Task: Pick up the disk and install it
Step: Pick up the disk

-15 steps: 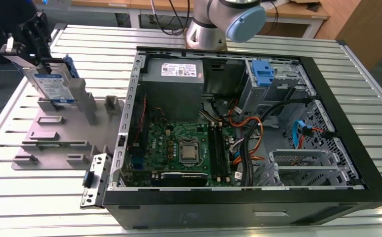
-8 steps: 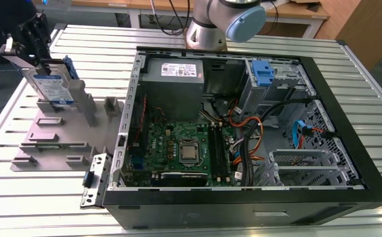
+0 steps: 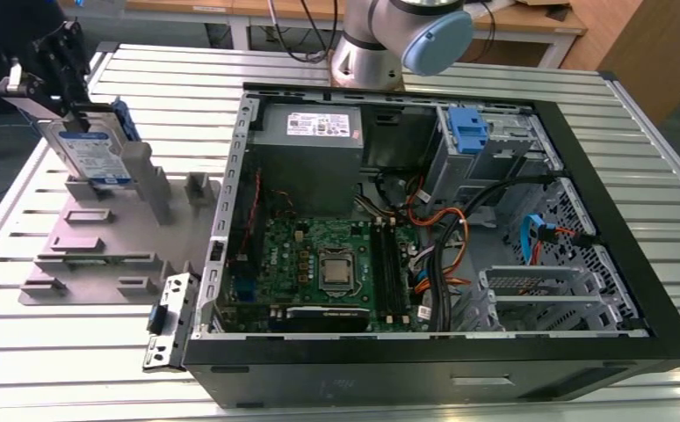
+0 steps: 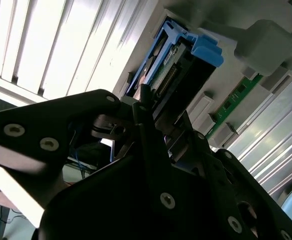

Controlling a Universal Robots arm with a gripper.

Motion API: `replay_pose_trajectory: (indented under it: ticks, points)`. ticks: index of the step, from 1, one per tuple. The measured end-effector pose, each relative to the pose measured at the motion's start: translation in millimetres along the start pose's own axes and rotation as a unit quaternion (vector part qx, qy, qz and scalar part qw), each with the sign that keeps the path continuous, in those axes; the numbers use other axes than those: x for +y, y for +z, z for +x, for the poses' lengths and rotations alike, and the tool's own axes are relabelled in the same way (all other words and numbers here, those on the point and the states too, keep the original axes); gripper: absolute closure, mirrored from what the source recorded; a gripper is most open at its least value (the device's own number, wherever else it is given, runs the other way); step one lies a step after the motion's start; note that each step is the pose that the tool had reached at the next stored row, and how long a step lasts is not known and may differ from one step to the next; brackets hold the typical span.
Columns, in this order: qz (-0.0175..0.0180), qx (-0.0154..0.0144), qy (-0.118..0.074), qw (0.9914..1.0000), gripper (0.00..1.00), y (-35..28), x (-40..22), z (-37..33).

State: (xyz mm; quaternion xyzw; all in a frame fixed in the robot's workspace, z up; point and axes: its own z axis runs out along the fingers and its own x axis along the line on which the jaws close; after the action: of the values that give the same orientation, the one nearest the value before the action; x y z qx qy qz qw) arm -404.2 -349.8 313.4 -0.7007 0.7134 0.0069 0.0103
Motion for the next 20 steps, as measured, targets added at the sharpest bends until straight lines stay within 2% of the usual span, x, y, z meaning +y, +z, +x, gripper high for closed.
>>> replay_pose_trajectory:
  ticks: [15,18,20]
  points:
    - [-0.0001,-0.0002,0.000,1.00000,0.65,-0.7,0.0,0.0]
    - [-0.0002,-0.0001,0.000,1.00000,0.65,-5.5,0.0,-0.1]
    - [-0.0002,-0.0001,0.000,1.00000,0.65,-11.1,0.0,-0.3]
